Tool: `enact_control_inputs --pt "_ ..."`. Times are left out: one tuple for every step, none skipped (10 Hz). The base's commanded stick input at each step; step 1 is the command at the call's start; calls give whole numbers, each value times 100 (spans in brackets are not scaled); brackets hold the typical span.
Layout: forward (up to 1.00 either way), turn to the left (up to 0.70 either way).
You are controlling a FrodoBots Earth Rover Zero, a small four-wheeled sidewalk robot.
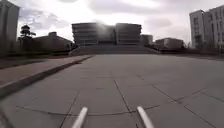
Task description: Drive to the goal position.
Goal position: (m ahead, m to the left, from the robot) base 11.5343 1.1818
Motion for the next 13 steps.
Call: enact_control_inputs --pt "100 0" --pt "100 0" --pt "100 0" --pt "100 0" --pt "100 0" --pt "100 0" --pt "100 0" --pt "100 0" --pt "100 0" --pt "100 0" --pt "100 0" --pt "100 0" --pt "100 0"
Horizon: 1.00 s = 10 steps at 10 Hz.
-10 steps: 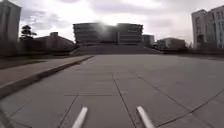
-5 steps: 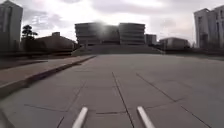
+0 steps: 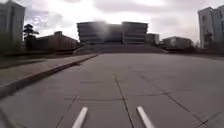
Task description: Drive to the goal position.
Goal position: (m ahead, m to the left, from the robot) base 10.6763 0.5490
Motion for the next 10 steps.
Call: enact_control_inputs --pt "100 0" --pt "100 0" --pt "100 0" --pt "100 0" --pt "100 0" --pt "100 0" --pt "100 0" --pt "100 0" --pt "100 0" --pt "100 0"
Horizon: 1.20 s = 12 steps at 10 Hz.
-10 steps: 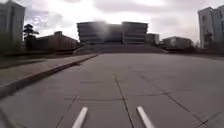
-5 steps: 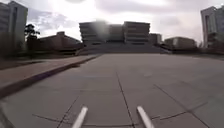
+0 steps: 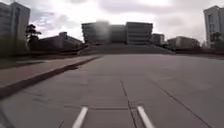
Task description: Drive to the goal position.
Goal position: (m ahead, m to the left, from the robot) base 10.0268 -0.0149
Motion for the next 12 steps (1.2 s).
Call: enact_control_inputs --pt "100 0" --pt "100 0" --pt "100 0" --pt "100 0" --pt "100 0" --pt "100 0" --pt "100 0" --pt "100 0" --pt "100 0" --pt "100 0" --pt "100 0" --pt "100 -23"
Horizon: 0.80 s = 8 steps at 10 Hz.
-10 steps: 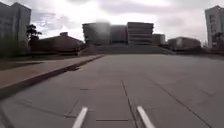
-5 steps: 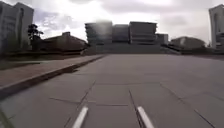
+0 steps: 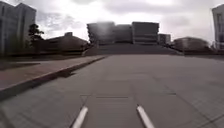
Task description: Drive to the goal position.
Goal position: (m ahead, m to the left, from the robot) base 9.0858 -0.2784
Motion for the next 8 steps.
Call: enact_control_inputs --pt "100 -27" --pt "100 -27" --pt "100 -27" --pt "100 -25" --pt "100 -22" --pt "100 -20" --pt "100 -17" --pt "100 -14"
